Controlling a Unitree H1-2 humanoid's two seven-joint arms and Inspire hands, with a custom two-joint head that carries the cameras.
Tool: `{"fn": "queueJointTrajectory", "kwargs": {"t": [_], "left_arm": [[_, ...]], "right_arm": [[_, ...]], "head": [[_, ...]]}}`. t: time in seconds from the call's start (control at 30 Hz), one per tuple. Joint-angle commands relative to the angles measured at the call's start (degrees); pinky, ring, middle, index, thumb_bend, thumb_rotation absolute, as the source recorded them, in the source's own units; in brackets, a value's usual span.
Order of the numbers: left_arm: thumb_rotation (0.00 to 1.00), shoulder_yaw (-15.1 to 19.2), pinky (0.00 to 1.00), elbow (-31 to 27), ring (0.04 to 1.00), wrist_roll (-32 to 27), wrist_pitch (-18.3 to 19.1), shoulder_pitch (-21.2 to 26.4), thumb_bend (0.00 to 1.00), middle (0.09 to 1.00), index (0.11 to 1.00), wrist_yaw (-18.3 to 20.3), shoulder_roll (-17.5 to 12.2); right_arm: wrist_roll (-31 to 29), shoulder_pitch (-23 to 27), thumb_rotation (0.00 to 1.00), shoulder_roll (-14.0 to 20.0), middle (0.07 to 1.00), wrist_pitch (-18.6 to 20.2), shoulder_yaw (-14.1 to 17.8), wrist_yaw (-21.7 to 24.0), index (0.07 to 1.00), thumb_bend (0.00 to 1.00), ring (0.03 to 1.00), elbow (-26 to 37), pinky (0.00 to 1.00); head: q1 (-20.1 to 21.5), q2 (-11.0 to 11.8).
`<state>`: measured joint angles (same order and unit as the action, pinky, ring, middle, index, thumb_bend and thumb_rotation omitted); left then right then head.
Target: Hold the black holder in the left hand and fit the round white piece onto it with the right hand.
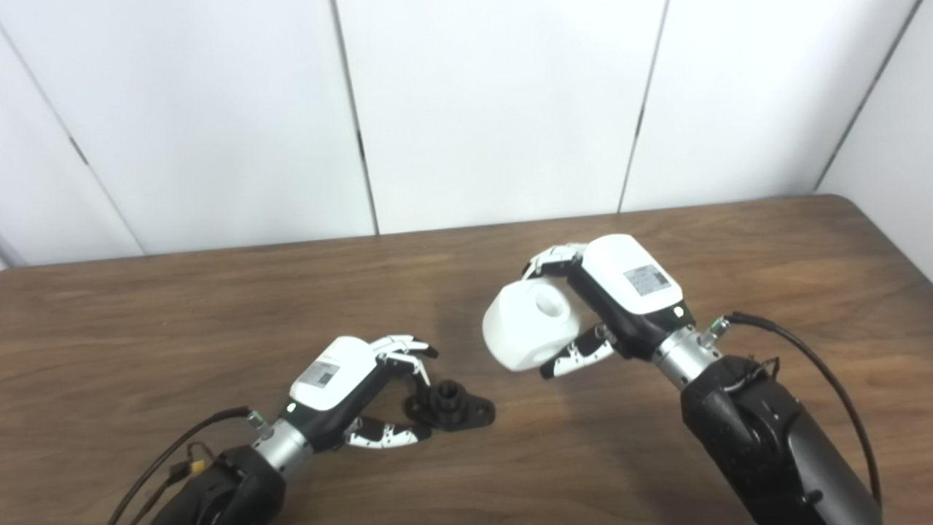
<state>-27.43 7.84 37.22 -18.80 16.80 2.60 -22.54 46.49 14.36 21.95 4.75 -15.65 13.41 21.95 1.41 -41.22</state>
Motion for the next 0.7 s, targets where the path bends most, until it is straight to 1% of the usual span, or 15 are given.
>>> {"fn": "queueJointTrajectory", "kwargs": {"t": [0.0,0.17,0.27,0.47,0.67], "left_arm": [[0.05,-3.2,0.64,3.6,0.844,2.3,2.1,-2.3,0.52,0.807,0.485,5.0,1.6],[0.06,-3.5,0.64,4.3,0.843,3.6,2.6,-1.9,0.52,0.807,0.484,4.2,2.7],[0.06,-3.5,0.64,4.2,0.843,4.0,2.7,-1.8,0.52,0.806,0.483,4.2,3.2],[0.06,-3.5,0.63,4.1,0.842,4.4,3.3,-1.7,0.52,0.804,0.482,4.0,3.8],[0.06,-3.7,0.64,3.2,0.845,5.1,4.5,-1.8,0.52,0.808,0.483,4.7,4.0]], "right_arm": [[-1.1,1.0,0.14,-0.3,0.703,-3.0,0.1,-0.6,0.481,0.52,0.703,2.8,0.65],[-1.3,1.1,0.14,-1.7,0.709,-3.6,-1.5,2.1,0.481,0.52,0.714,3.9,0.66],[-1.5,2.0,0.14,-2.9,0.714,-3.6,-2.1,3.8,0.481,0.52,0.724,3.3,0.67],[-1.7,4.1,0.14,-4.8,0.710,-5.0,-2.6,4.2,0.481,0.52,0.719,0.7,0.67],[-2.2,6.2,0.14,-5.7,0.710,-6.1,-3.1,3.9,0.481,0.52,0.714,-1.9,0.64]], "head": [[-1.2,-0.4],[-3.2,-0.9],[-4.0,-1.2],[-5.4,-1.8],[-5.7,-2.2]]}}
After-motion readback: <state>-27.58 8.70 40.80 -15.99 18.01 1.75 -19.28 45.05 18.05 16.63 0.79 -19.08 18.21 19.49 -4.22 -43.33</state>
